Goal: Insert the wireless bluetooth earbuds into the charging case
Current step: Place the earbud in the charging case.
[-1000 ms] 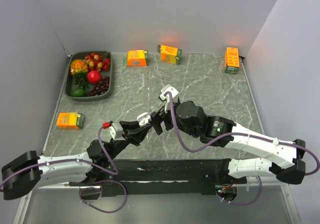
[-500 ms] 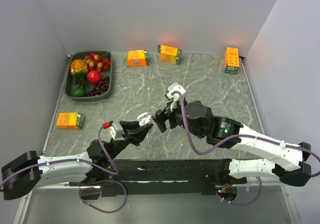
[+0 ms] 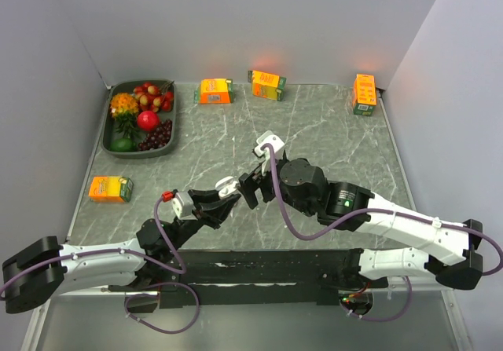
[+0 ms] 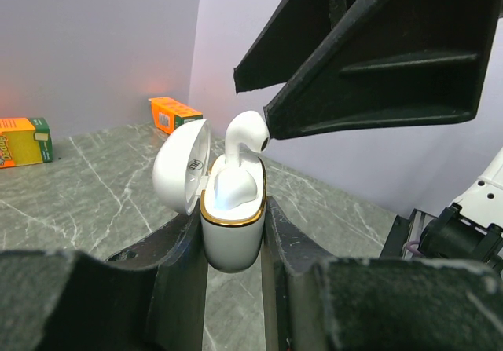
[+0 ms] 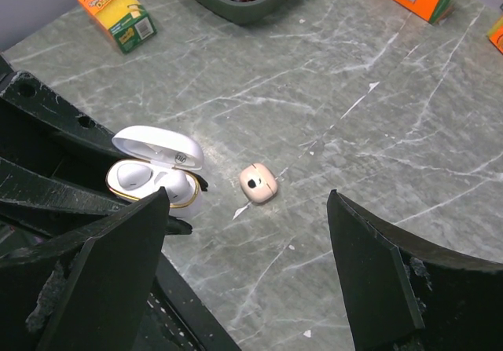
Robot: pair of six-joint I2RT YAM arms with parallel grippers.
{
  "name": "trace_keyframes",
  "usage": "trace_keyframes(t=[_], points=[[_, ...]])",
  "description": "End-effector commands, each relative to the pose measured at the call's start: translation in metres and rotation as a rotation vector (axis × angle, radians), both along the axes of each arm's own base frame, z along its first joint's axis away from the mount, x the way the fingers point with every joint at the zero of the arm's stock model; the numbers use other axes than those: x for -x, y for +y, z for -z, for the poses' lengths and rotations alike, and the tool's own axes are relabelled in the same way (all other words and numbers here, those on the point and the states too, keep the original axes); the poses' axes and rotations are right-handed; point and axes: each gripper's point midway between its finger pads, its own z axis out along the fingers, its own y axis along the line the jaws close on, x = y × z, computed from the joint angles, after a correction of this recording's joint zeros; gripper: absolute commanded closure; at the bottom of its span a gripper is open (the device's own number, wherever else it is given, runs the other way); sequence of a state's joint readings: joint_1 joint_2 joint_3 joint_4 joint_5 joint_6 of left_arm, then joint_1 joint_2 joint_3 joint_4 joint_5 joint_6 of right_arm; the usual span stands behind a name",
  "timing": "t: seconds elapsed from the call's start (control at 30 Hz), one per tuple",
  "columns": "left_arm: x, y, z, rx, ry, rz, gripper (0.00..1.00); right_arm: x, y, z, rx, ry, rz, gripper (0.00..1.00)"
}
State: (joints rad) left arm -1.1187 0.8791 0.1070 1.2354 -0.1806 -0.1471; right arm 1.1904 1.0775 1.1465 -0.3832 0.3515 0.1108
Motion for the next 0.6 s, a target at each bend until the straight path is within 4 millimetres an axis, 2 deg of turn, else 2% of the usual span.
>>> trace_keyframes(t=[0.0,0.57], points=[[0.006,0.003,-0.029,0.086,-0.039,0.022,0.99,-0.002,0.002,-0.017,-0.034,-0.013,0.003,0.11],[0.009,0.004,-0.031,0.085,-0.052,0.031,0.99,-0.007,0.015,-0.013,-0.013,-0.002,-0.006,0.11]])
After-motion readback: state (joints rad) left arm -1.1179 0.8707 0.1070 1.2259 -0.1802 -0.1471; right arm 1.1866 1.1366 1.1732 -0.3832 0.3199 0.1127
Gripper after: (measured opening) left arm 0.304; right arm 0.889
